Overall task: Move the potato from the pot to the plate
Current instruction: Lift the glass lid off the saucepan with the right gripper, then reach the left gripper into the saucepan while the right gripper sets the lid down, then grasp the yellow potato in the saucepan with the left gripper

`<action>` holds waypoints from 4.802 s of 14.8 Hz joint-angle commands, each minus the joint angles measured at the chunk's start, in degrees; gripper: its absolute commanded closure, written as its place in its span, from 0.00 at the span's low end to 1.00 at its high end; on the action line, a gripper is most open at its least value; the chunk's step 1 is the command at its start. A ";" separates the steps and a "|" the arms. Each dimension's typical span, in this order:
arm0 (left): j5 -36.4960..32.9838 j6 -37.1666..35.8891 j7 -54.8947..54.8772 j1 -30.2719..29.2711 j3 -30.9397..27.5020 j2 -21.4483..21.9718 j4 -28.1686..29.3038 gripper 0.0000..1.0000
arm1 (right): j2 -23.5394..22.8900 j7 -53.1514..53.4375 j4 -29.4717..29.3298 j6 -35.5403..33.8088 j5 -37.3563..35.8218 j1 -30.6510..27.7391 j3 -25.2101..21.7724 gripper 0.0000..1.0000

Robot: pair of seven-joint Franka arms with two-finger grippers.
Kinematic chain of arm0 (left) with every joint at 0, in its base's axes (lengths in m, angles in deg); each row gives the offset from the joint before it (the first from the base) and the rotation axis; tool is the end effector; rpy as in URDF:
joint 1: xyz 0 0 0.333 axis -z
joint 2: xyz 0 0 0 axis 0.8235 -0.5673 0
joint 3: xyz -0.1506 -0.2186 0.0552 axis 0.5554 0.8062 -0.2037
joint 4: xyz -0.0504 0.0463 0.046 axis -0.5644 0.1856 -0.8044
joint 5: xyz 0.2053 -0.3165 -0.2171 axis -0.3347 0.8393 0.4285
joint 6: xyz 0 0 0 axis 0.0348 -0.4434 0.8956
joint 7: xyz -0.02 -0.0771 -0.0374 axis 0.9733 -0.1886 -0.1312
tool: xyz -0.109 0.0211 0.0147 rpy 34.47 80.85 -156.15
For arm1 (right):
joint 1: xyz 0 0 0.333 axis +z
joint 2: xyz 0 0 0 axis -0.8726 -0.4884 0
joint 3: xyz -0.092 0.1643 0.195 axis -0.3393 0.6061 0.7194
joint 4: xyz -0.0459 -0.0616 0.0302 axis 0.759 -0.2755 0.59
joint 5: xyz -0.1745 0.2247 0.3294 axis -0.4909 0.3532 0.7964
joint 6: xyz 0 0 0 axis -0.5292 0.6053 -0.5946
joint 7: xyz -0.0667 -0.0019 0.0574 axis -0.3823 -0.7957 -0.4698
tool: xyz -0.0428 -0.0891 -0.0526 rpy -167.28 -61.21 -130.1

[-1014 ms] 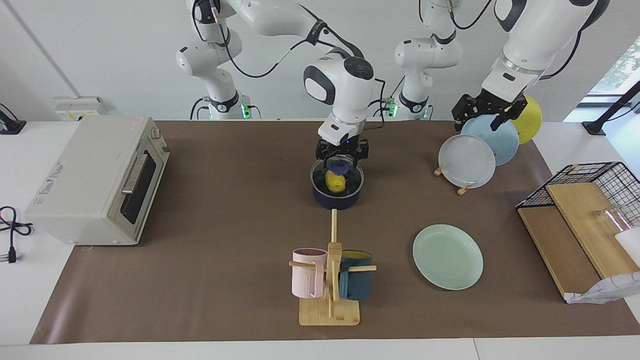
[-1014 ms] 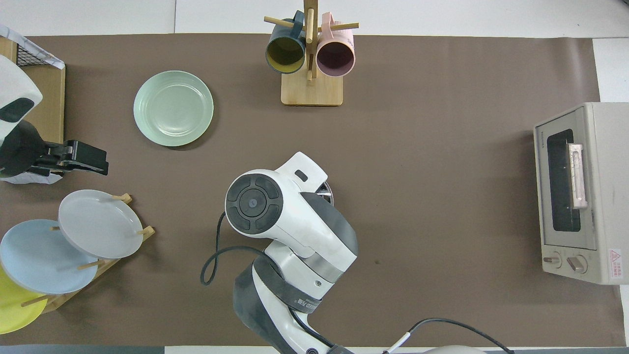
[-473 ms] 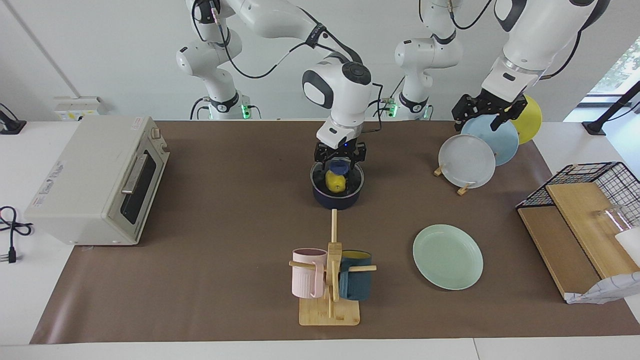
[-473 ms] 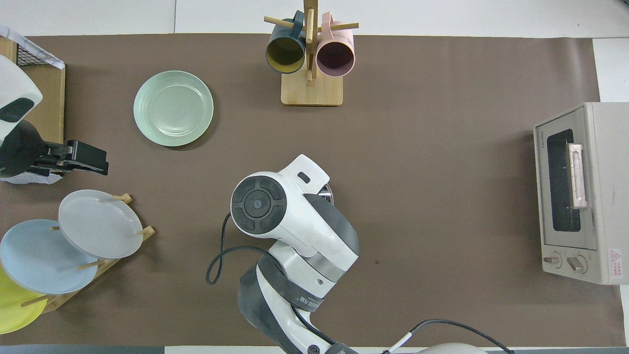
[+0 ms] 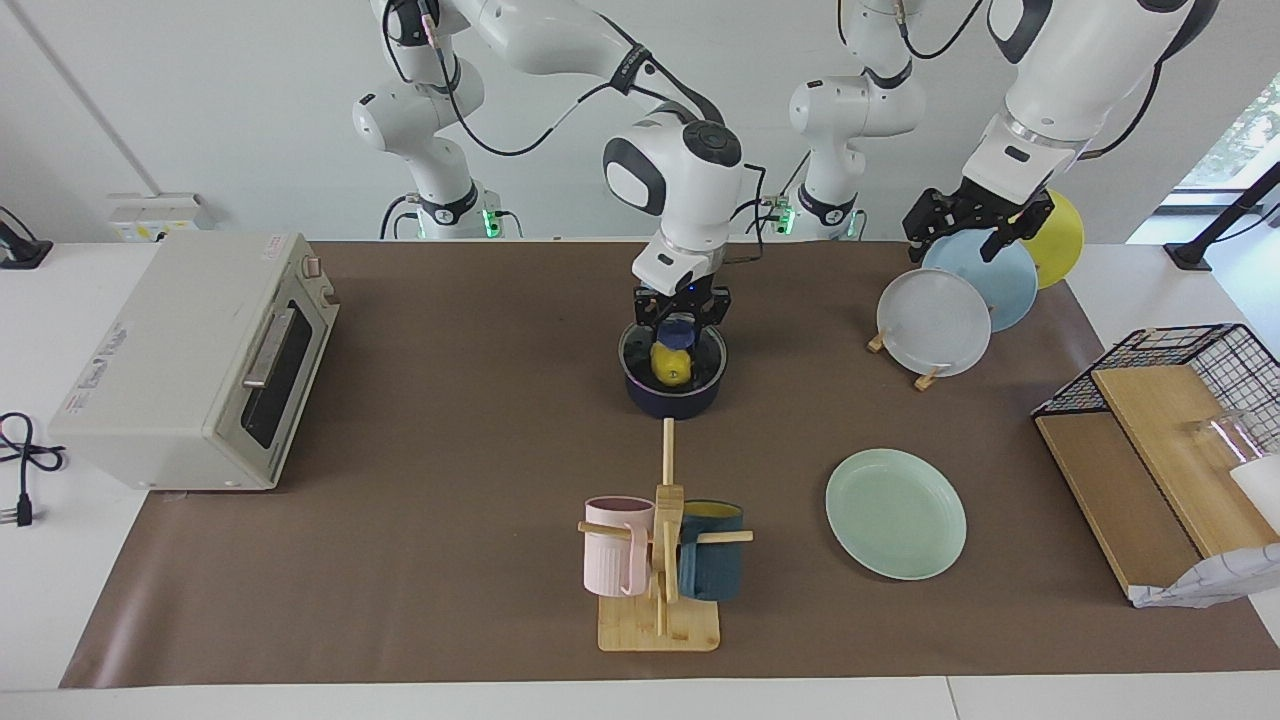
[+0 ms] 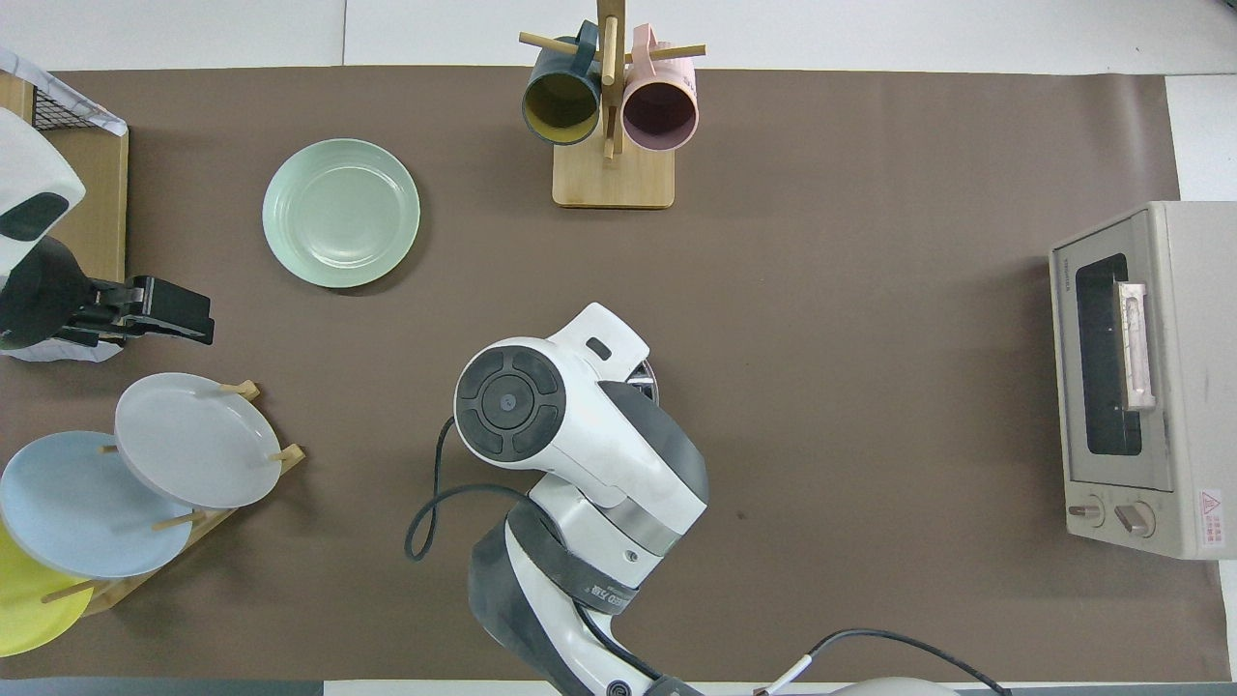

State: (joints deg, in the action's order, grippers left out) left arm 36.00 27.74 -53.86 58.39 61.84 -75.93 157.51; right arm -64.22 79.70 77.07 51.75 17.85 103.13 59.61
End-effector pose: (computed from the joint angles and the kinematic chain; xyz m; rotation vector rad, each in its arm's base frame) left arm 0.5688 -0.0995 0.5794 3.1284 -0.1107 -0.1110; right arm 0.4957 0.4655 0.3411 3.0747 0.0454 0.0634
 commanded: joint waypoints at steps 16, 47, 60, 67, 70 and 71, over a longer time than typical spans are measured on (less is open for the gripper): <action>-0.18 3.02 6.13 1.43 1.23 0.94 0.81 0.00 | 5.37 -35.43 -1.19 -11.31 0.86 -27.75 -0.05 0.59; -0.62 42.67 50.71 31.59 1.58 -14.35 24.36 0.00 | 14.77 -46.80 17.92 2.87 2.53 -39.46 -0.31 0.00; -0.80 44.95 53.52 33.08 1.58 -17.70 24.36 0.00 | 16.71 -45.93 -4.78 -28.71 5.62 -41.84 -0.58 0.00; -0.80 44.34 53.00 32.91 1.58 -17.79 23.84 0.74 | 19.96 -45.49 -4.69 -30.46 5.26 -41.84 -0.75 0.00; -0.80 44.07 52.82 32.65 1.49 -17.61 23.66 1.00 | 21.18 -45.31 -3.99 -31.00 4.65 -41.93 -1.11 0.00; -0.80 43.99 52.91 32.65 1.49 -17.52 23.57 1.00 | 22.24 -45.14 -3.64 -30.91 4.30 -41.84 -1.11 0.00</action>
State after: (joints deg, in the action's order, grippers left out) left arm 36.01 71.28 -1.59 90.36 64.16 -93.59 181.05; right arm -44.04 33.72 72.49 21.31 22.29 61.92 58.26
